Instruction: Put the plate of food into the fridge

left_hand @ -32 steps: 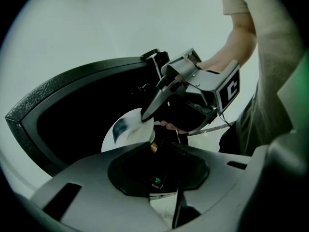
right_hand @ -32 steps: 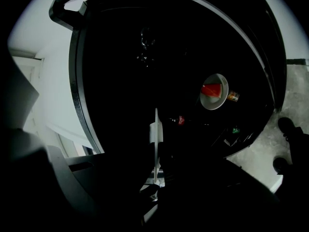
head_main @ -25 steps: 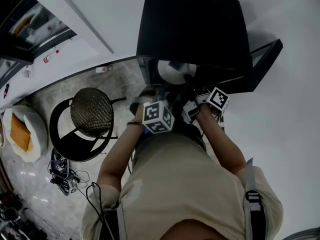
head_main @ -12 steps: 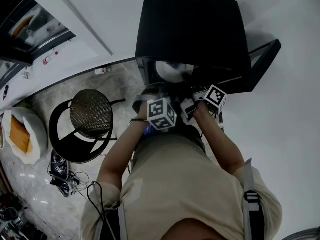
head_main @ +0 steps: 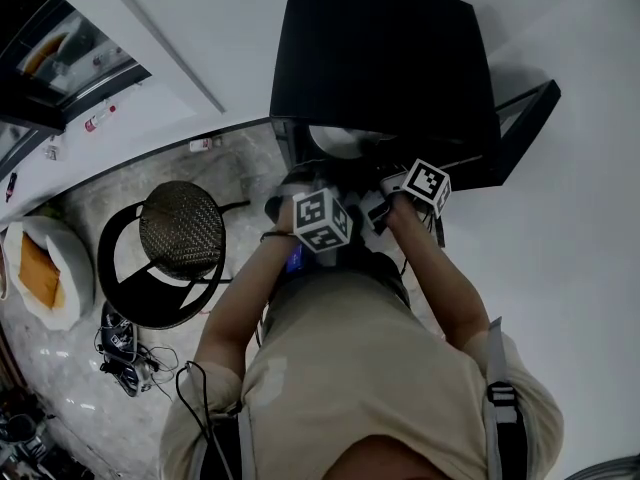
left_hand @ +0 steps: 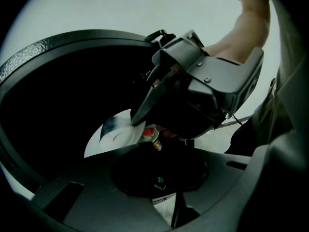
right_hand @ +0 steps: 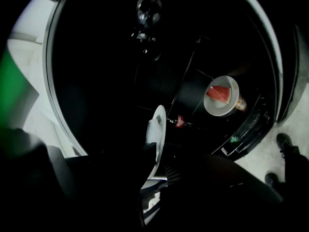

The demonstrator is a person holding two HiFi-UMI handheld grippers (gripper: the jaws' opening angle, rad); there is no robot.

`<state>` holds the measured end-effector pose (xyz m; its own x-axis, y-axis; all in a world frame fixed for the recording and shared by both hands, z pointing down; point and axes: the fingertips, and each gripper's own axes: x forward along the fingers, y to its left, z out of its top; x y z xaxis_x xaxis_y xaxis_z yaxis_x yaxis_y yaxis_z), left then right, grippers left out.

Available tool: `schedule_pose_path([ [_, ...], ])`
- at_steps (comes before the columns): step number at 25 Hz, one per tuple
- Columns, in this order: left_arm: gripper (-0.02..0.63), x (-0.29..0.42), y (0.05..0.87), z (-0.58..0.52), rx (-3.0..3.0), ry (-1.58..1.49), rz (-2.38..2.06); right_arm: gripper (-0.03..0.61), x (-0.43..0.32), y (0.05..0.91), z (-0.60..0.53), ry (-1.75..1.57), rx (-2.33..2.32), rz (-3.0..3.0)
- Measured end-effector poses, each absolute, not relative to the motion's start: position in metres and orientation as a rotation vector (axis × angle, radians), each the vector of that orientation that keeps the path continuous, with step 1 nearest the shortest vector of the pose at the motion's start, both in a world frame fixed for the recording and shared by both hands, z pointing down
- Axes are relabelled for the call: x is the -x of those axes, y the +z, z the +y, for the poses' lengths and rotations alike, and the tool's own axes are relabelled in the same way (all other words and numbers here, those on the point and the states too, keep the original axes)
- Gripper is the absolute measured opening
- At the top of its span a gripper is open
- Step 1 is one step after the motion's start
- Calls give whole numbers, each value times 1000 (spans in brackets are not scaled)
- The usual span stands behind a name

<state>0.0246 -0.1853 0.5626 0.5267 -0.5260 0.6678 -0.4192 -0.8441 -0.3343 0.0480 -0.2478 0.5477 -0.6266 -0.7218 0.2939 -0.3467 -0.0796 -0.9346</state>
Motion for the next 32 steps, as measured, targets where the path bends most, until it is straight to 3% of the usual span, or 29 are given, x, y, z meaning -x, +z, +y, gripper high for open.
schedule_pose_path([
  [5,74,-23,564,-193,2644,-1207,858,46,-37,540,-248,-1699,1150,2109],
  [8,74,-23,563,-197,2656,-1199,883,136,-25,533,-244,-1665,1068,2232],
  [10,74,-22,563,-199,2674,-1196,886,159,-20,530,-241,-1639,1043,2306],
  [21,55,-23,563,-209,2735,-1162,963,172,-23,523,-207,-1626,781,2447],
  [25,55,-16,563,-212,2729,-1166,982,165,-30,528,-190,-1620,862,2517],
  [28,55,-15,564,-215,2726,-1173,987,42,-30,530,-185,-1549,946,2644],
  [32,55,-16,565,-218,2727,-1174,1008,28,-26,533,-179,-1472,987,2796],
])
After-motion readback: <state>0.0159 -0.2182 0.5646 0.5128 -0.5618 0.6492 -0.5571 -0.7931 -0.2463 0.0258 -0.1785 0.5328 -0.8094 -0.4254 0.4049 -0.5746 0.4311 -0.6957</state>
